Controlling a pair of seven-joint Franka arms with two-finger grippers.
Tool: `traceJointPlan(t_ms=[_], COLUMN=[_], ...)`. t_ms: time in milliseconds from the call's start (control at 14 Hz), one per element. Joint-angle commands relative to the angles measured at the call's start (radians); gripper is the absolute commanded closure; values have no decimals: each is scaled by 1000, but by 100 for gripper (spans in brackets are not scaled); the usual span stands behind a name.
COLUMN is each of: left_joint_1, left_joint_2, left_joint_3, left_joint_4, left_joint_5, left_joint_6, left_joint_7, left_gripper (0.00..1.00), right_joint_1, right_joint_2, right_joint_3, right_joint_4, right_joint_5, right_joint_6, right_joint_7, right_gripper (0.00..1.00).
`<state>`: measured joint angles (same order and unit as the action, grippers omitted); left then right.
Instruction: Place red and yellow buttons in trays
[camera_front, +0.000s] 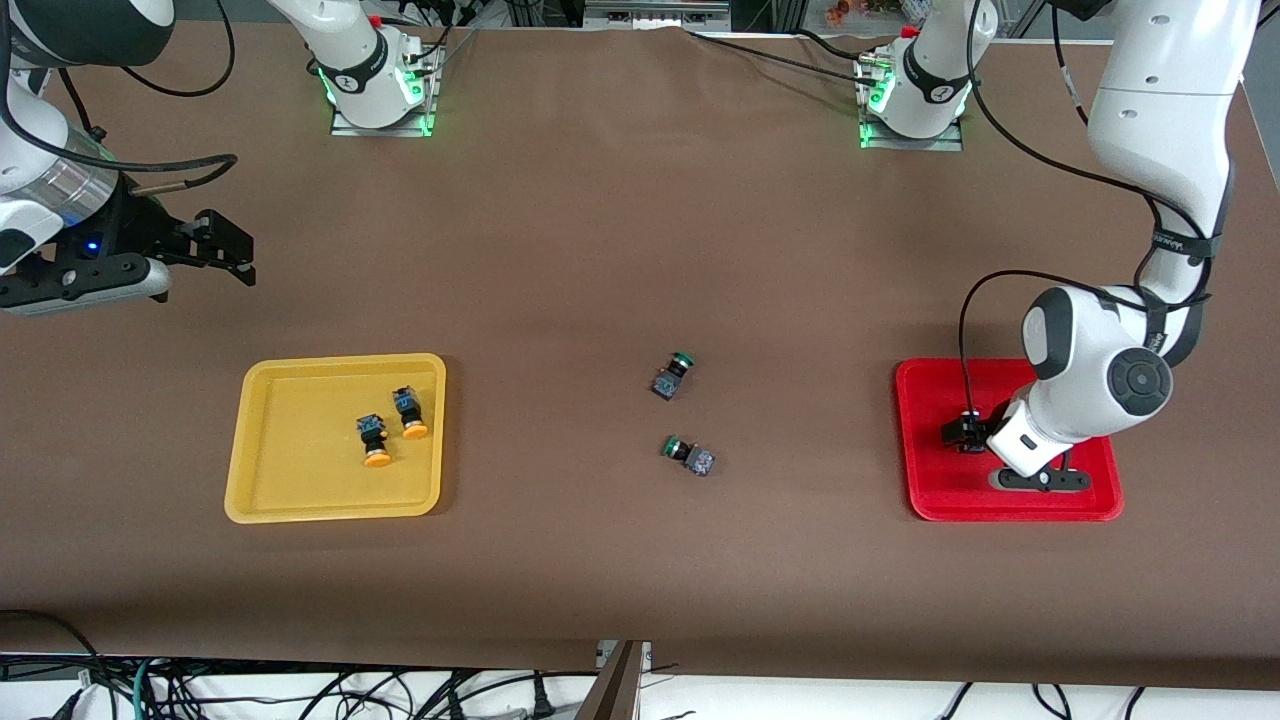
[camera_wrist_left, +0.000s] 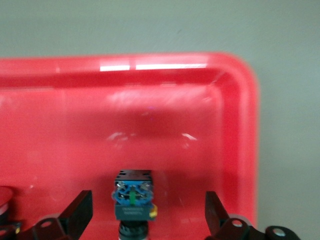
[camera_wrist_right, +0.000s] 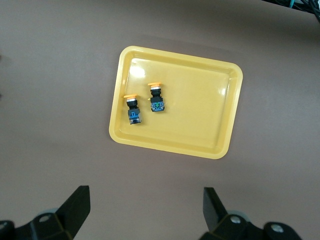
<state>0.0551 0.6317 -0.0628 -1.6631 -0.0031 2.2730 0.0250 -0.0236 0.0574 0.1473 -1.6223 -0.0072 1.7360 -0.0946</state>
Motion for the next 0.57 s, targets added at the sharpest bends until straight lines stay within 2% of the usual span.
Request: traceJointPlan(t_ms=[0,143,357,500], left_joint_1=[-35,-52,-51,-47], left_joint_2=[-15,-15,-32,-79], left_joint_3=[-2,-2,-2,8], left_joint_4=[155,232,350,365], left_joint_5=[5,9,8,12], left_joint_6=[-186,-277,-481,-526], left_joint_7=[-5,-7,-7,-7], left_gripper=[0,0,0,0], right_joint_1=[-2,-2,-1,-1], right_joint_2=[2,4,4,4], right_joint_3=[6,6,6,6], right_joint_4=[22,22,24,24], right_joint_5=[6,6,6,6], right_joint_6=[-13,-10,-9,-9], right_joint_7=[13,13,13,13], right_gripper=[0,0,0,0])
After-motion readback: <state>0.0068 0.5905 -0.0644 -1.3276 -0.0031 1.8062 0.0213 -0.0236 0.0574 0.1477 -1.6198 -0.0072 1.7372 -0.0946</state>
